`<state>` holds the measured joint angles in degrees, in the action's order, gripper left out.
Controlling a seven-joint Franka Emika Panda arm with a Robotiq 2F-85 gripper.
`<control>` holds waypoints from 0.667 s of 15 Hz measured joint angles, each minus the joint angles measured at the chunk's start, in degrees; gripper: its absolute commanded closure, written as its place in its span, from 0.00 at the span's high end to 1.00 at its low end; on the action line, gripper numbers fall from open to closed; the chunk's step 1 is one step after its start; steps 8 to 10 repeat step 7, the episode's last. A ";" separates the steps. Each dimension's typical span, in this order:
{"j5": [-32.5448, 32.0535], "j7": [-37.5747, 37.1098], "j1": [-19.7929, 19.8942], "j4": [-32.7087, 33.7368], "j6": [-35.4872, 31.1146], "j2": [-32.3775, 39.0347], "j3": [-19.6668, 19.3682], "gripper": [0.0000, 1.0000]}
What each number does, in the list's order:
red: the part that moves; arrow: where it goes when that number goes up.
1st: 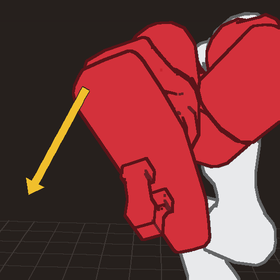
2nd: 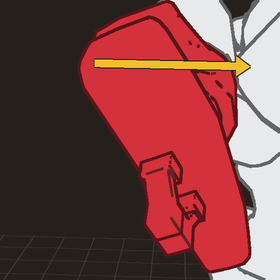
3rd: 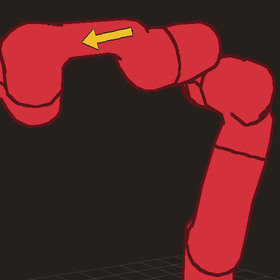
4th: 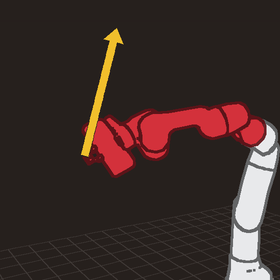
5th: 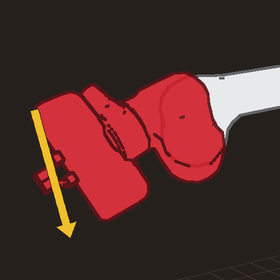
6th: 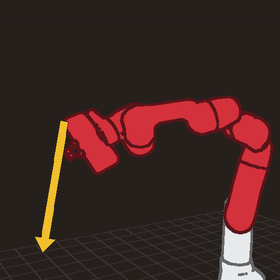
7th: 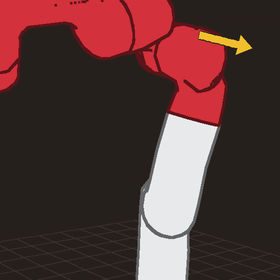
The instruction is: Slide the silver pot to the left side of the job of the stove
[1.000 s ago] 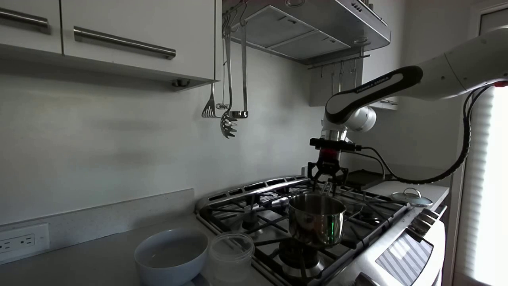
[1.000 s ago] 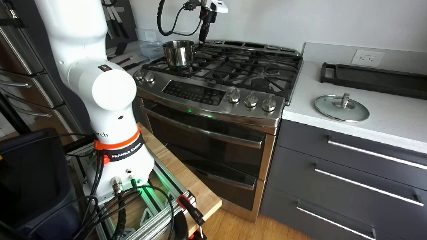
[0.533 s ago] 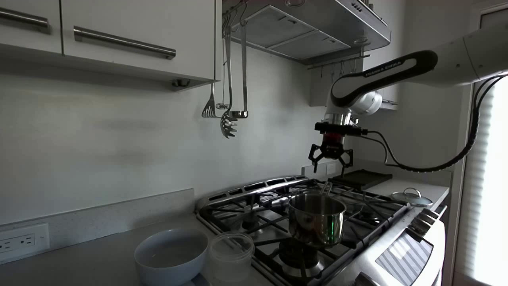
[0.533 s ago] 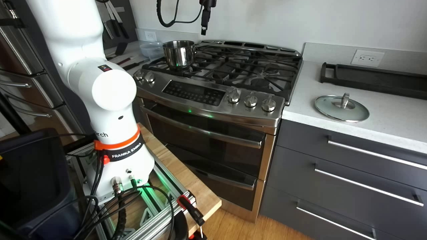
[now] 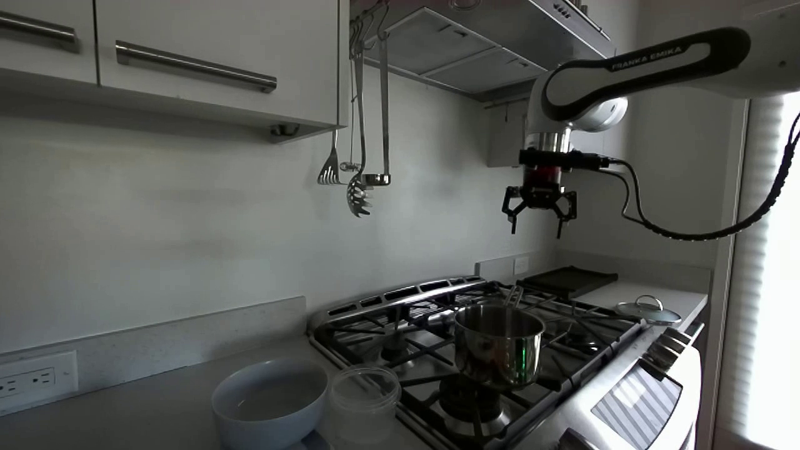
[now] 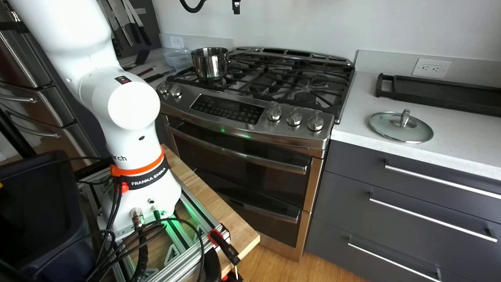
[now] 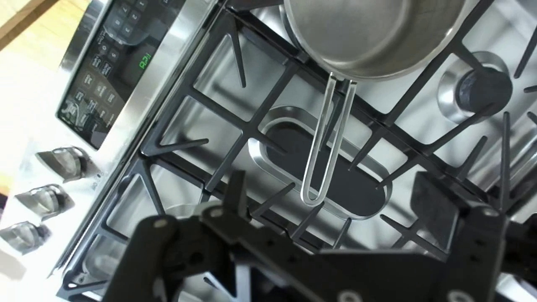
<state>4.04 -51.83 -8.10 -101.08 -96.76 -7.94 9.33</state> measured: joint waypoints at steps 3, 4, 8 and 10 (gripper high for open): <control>-0.50 1.52 -0.02 0.39 0.23 -2.33 1.05 1.00; -0.50 2.15 -0.03 0.43 0.26 -3.01 1.38 1.00; -0.50 3.22 -0.03 0.48 0.27 -4.22 1.85 1.00; -0.50 3.22 -0.03 0.48 0.27 -4.22 1.85 1.00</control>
